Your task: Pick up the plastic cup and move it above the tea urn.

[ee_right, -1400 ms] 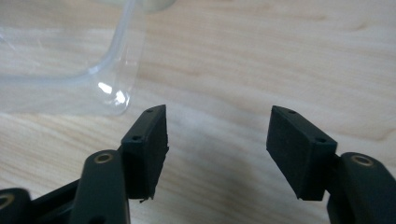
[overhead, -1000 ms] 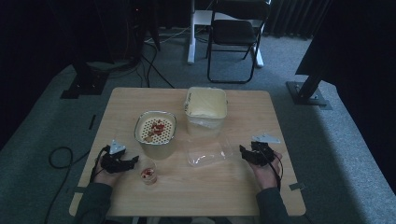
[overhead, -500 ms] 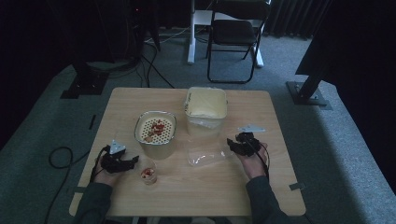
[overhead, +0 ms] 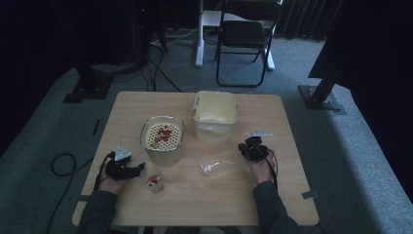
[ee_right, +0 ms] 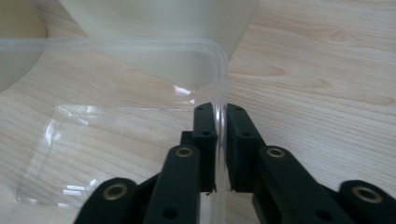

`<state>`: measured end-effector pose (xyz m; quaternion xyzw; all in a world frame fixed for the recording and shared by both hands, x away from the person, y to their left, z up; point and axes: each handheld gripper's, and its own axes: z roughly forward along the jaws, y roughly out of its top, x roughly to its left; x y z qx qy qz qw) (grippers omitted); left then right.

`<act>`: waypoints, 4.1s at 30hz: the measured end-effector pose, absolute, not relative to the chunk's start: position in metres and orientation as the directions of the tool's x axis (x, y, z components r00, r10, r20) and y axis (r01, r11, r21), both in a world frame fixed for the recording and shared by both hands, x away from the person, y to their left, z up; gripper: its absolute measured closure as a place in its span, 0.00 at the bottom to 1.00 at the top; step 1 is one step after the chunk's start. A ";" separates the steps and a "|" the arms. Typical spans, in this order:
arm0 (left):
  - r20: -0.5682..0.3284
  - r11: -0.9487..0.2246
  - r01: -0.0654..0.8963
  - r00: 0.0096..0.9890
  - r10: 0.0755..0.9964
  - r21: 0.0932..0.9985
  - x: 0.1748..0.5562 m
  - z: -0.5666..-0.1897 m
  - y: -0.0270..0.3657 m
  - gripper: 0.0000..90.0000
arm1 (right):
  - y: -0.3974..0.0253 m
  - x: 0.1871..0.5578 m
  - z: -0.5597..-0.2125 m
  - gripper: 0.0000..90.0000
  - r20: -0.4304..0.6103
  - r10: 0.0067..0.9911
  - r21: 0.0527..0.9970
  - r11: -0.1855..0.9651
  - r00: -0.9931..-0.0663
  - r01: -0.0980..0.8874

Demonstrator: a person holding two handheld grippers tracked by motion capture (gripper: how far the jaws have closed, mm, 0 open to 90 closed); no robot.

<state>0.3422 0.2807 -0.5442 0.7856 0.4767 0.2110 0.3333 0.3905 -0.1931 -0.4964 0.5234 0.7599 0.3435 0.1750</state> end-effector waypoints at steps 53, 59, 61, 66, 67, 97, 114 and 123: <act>0.015 -0.323 0.608 0.455 0.890 0.726 0.342 -0.544 0.280 0.32 | -0.331 0.405 -0.360 0.97 0.087 0.990 0.843 -0.013 -0.112 0.538; 0.013 -0.321 0.609 0.454 0.891 0.725 0.342 -0.544 0.280 0.32 | -0.329 0.411 -0.346 0.97 0.089 0.990 0.853 -0.019 -0.109 0.521; 0.013 -0.321 0.609 0.454 0.891 0.725 0.342 -0.544 0.280 0.32 | -0.328 0.413 -0.342 0.97 0.093 0.990 0.855 -0.023 -0.110 0.517; 0.015 -0.323 0.608 0.455 0.891 0.726 0.342 -0.544 0.280 0.32 | -0.321 0.419 -0.333 0.97 0.097 0.988 0.862 -0.023 -0.120 0.507; 0.015 -0.323 0.608 0.455 0.891 0.725 0.342 -0.544 0.280 0.32 | -0.319 0.420 -0.331 0.97 0.097 0.988 0.863 -0.022 -0.123 0.505; 0.015 -0.321 0.608 0.453 0.891 0.726 0.343 -0.544 0.280 0.32 | -0.199 0.473 -0.321 0.62 0.036 0.953 0.881 0.113 -0.302 0.460; 0.014 -0.320 0.610 0.451 0.892 0.725 0.342 -0.544 0.280 0.32 | -0.253 0.445 -0.367 0.52 0.093 0.955 0.851 0.071 -0.283 0.520; 0.012 -0.304 0.618 0.429 0.903 0.725 0.339 -0.544 0.281 0.32 | -0.272 0.421 -0.400 0.50 0.083 0.957 0.838 0.083 -0.276 0.540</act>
